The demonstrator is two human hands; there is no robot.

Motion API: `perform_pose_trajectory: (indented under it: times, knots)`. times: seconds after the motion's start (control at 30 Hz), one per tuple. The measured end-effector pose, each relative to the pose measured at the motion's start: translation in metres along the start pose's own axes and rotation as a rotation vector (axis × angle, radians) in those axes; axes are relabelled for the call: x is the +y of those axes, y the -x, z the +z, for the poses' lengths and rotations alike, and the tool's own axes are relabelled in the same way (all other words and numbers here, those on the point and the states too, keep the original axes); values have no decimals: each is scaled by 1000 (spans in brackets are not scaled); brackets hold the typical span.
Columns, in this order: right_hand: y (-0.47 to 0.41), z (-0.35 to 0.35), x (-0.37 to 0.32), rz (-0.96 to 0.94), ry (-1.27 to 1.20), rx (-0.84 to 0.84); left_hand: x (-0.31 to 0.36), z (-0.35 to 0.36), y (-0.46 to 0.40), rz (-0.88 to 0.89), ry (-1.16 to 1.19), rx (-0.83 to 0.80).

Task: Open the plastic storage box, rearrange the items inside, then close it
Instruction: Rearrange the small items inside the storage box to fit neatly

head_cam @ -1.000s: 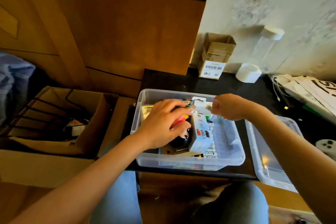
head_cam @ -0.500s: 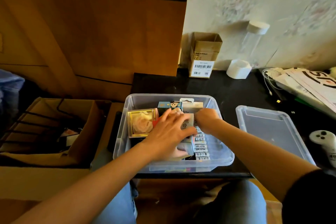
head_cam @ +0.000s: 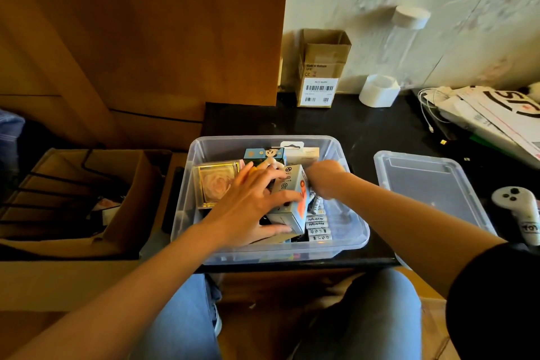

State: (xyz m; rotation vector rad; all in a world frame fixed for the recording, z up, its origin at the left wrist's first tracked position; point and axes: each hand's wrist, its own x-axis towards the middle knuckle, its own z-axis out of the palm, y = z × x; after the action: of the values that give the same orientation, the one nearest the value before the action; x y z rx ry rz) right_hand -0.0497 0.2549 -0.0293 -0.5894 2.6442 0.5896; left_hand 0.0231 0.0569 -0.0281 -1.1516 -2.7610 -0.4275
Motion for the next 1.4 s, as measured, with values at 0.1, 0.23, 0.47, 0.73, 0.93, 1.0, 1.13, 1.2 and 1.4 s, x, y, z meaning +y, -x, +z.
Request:
perform_pose_trajectory:
  times: [0.1, 0.23, 0.47, 0.73, 0.93, 1.0, 1.13, 1.2, 1.4]
  knots:
    - [-2, 2, -1, 64, -24, 75, 1, 0, 0, -7, 3, 5]
    - [-5, 3, -2, 87, -21, 109, 1, -1, 0, -16, 12, 13]
    - [-8, 7, 1, 51, -89, 71, 1, -1, 1, -15, 34, 26]
    - [-5, 12, -3, -30, -65, -63, 3, -2, -1, -25, 87, 33]
    - [-9, 18, -10, 38, 28, 42, 2, -2, -1, -2, 94, 28]
    - [-10, 19, -13, 55, 55, 41, 2, -1, -1, -5, 99, 24]
    - [-12, 21, -13, 48, 164, 21, 2, -1, -1, -12, 87, 5]
    - [-12, 22, -13, 41, 212, 12, 3, -2, 0, -13, 77, 2]
    - [-10, 20, -15, 57, 158, 50, 21, -3, -2, -80, 23, 52]
